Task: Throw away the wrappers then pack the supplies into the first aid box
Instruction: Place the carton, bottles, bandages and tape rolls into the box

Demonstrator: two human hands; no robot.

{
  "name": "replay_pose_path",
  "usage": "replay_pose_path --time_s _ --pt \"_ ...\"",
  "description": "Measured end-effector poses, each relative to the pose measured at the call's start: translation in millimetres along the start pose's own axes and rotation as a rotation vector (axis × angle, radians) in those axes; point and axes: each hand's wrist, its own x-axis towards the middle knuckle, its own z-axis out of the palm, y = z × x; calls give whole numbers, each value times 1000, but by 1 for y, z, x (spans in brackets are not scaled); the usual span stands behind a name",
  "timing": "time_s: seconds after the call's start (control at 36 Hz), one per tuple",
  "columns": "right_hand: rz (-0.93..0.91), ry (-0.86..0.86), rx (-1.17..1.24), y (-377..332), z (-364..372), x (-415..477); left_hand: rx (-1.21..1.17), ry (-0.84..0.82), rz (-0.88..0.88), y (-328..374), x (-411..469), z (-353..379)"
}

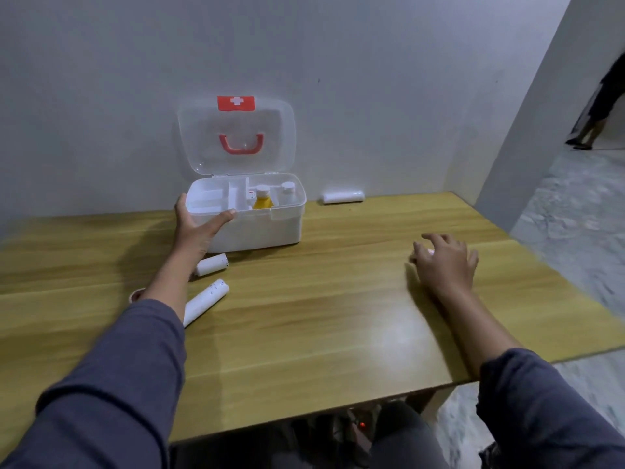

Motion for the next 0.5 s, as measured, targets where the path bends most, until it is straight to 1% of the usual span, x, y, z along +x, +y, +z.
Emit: replay_pose_path --time_s 0.06,0.17,0.33,0.42,0.5 --pt "11 -67 -4 2 6 -1 -3 2 4 1 -1 1" --pt "-149 -111 -16 -12 23 4 -25 18 31 2 -2 2" --pt "-372 -241 32 -59 57 26 -26 44 39 0 0 3" --pt "-443 -282 61 -82 76 42 -27 48 41 -2 2 4" --pt "-482 -286 85 -102 92 61 -27 51 45 -5 6 5"
